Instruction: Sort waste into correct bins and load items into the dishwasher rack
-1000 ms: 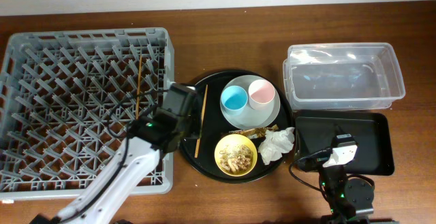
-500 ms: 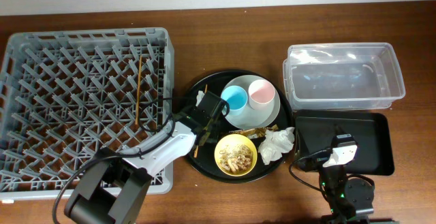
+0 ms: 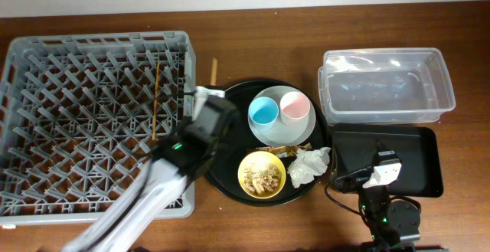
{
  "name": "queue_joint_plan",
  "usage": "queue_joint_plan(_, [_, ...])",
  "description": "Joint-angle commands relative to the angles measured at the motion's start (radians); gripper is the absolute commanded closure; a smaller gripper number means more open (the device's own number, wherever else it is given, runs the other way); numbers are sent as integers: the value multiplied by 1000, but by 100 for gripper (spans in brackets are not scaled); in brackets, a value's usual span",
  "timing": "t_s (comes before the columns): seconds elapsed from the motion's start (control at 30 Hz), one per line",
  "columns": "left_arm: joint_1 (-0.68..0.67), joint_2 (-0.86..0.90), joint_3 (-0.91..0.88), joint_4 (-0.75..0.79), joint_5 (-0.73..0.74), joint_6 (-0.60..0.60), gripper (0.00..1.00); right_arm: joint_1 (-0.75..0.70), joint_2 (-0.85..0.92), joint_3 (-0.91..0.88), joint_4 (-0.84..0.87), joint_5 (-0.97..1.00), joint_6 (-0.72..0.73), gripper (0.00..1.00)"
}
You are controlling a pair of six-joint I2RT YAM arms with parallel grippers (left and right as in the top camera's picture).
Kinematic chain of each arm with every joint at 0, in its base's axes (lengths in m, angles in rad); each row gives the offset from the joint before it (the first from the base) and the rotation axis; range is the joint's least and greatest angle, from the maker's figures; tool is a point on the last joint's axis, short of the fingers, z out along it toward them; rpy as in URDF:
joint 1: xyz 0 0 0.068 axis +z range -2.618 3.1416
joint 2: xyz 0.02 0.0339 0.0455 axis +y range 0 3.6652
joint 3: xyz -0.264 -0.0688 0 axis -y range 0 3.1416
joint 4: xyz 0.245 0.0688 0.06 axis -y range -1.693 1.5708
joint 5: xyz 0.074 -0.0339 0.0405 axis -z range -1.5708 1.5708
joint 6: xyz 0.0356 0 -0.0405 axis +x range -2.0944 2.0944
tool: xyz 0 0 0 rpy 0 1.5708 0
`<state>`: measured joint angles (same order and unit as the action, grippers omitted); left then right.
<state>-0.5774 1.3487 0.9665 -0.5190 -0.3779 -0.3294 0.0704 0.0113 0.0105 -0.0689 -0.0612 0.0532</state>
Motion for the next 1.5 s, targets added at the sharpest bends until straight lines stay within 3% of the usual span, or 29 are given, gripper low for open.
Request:
queue_joint_plan(0.0, [85,-145,22,-122,-68,36,100,-6,-6,-5,-5,5,8,1])
queue_joint_plan(0.1, [165,-97,2,-204,-21,32,100,-6,-6,-5,-5,5,8,2])
queue_joint_plan(0.27, [208,103,-3,-119,12,40,100,-6,-6,-5,-6,5,8,2])
queue_joint_plan(0.47, [260,131,-3,-91,69,40,99,-6,-6,-5,-5,5,7,1])
queue_joint_plan(0.53, [260,131,-3,-68,109,170,99,-6,-6,-5,-6,5,8,1])
queue_joint_plan(0.6, [260,131,-3,-65,109,212,98,-6,-6,-5,-6,5,8,1])
queue_joint_plan(0.63, [260,131,-3,-65,108,212,86,-6,-6,-5,-6,5,8,1])
queue_joint_plan(0.67, [260,131,-3,-64,108,212,52,-6,-6,-5,-6,5,8,1])
queue_joint_plan(0.7, [260,131,-3,-63,108,212,37,-6,-6,-5,-5,5,8,1])
queue_joint_plan(0.87, [260,76,91,-139,119,195,33,-6,-6,-5,-5,5,8,1])
queue_joint_plan(0.93, [282,-30,214,-269,251,140,31,-6,-6,-5,-6,5,8,1])
queue_joint_plan(1.0, [362,-181,259,-306,522,140,18,-6,-6,-5,31,75,-27,1])
queue_joint_plan(1.03, [390,-246,259,-306,550,140,1,-6,-6,-5,53,108,-27,1])
queue_joint_plan(1.07, [413,-308,259,-306,538,141,1,-6,-6,-5,31,107,-27,1])
queue_joint_plan(1.1, [431,-382,259,-333,484,141,1,-5,-6,-5,63,50,5,1])
queue_joint_plan(1.17, [433,-479,259,-414,467,141,0,-5,-5,6,238,-250,24,1])
queue_joint_plan(1.2, [433,-509,259,-454,467,141,1,-5,-5,71,112,-249,105,1])
queue_joint_plan(1.3, [433,-520,259,-544,467,141,1,-5,109,399,-261,-243,113,1])
queue_joint_plan(1.37, [433,-520,259,-597,467,141,1,-5,373,772,-606,-243,82,1])
queue_joint_plan(1.4, [433,-520,259,-631,467,141,1,-5,583,1037,-949,-242,9,1])
queue_joint_plan(1.47, [433,-520,259,-679,467,141,1,-5,857,1349,-1182,-284,18,1])
